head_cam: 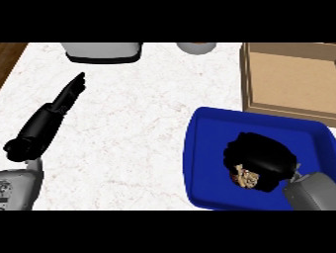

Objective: Pick the cupcake from the tray and place it in the cardboard box

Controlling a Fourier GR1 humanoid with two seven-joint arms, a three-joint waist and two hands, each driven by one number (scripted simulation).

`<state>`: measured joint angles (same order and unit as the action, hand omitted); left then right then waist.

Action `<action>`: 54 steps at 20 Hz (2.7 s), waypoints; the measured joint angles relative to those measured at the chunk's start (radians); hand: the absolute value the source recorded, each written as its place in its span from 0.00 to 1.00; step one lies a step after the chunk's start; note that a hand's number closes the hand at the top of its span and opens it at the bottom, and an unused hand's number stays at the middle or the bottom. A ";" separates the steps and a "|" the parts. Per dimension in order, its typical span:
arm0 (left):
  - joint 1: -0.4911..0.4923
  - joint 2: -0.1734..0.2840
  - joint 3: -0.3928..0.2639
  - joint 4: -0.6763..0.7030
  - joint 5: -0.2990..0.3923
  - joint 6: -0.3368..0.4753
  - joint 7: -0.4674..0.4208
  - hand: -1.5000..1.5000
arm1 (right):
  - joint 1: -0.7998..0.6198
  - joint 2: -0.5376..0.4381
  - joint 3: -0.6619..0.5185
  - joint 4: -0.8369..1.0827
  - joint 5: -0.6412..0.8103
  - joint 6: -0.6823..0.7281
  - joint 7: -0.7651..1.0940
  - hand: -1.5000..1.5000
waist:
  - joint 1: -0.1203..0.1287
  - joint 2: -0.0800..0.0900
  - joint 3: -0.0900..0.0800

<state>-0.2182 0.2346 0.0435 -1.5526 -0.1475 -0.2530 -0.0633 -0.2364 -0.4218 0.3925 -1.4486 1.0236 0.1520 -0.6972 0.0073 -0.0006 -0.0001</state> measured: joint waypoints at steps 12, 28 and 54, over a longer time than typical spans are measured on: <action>0.024 -0.002 0.010 0.003 -0.006 -0.001 -0.025 0.50 | 0.017 -0.077 -0.319 -0.300 -0.328 0.130 -0.011 1.00 | -0.019 -0.004 -0.001; -0.017 -0.020 -0.005 0.008 -0.015 -0.011 -0.003 0.50 | -0.442 -0.123 -0.619 0.245 -0.434 0.162 0.258 1.00 | 0.017 0.008 0.000; -0.063 -0.041 -0.023 0.029 -0.028 -0.014 -0.016 0.50 | -0.760 -0.321 -0.409 1.116 -0.110 0.172 -0.176 0.00 | 0.065 0.031 0.005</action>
<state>-0.2812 0.1935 0.0206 -1.5240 -0.1757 -0.2673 -0.0788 -0.9961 -0.7424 -0.0164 -0.3328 0.9135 0.3239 -0.8733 0.0721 0.0302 0.0049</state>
